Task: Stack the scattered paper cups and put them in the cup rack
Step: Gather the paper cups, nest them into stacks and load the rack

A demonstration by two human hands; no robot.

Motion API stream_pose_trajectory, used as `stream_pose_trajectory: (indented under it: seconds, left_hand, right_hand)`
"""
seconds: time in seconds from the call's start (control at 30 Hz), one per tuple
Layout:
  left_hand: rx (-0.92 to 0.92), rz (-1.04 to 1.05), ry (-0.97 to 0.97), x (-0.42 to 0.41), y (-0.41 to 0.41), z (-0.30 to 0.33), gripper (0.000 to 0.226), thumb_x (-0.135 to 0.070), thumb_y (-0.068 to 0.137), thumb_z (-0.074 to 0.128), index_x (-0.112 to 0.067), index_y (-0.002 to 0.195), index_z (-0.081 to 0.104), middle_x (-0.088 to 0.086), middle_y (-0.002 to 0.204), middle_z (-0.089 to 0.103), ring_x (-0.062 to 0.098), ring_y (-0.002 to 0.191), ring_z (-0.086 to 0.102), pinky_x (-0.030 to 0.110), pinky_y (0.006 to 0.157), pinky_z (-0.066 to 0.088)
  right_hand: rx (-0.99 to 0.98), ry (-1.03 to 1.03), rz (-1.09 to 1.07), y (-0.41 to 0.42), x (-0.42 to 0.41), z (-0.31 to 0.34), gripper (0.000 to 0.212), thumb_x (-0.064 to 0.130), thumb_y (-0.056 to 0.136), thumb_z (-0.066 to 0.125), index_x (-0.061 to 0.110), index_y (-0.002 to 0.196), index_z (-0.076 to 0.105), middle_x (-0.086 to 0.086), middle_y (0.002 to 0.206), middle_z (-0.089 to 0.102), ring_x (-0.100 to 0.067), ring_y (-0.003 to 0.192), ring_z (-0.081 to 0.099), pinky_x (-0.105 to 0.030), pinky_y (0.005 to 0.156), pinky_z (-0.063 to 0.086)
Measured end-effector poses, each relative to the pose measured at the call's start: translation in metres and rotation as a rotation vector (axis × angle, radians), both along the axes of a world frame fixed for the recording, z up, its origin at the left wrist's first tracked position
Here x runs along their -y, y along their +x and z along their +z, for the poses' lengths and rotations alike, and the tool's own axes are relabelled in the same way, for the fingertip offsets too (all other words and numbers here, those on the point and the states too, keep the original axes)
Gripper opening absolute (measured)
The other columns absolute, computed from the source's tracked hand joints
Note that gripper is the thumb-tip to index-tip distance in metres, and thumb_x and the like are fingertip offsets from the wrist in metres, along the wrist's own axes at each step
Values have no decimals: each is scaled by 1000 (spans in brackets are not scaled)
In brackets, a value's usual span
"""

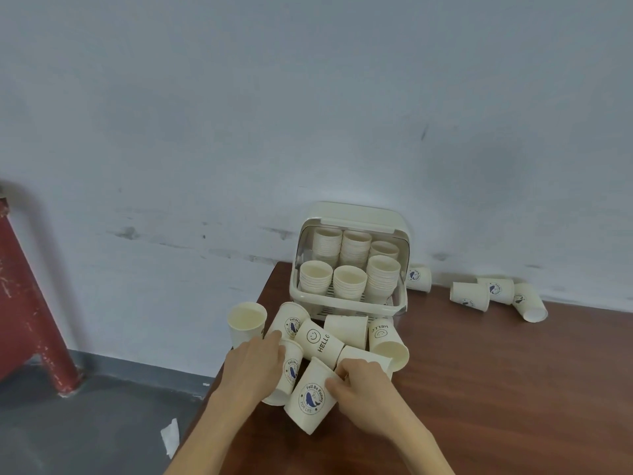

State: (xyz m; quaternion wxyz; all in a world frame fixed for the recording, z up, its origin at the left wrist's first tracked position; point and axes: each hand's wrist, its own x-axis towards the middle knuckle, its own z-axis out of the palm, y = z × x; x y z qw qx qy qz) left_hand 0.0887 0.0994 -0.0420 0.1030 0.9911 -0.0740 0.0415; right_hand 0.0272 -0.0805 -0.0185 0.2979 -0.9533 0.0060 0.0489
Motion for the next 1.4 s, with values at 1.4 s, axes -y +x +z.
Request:
stream_pose_trajectory:
  seconds: [1.4]
  left_hand:
    - [163, -108, -587, 18, -21, 35, 11, -35, 98, 42, -33, 87, 43, -11, 70, 59, 9, 67, 54, 24, 54, 35]
  right_hand:
    - [528, -223, -220, 154, 51, 60, 18, 18, 95, 41, 10, 96, 57, -10, 78, 64, -31, 75, 58, -40, 67, 48]
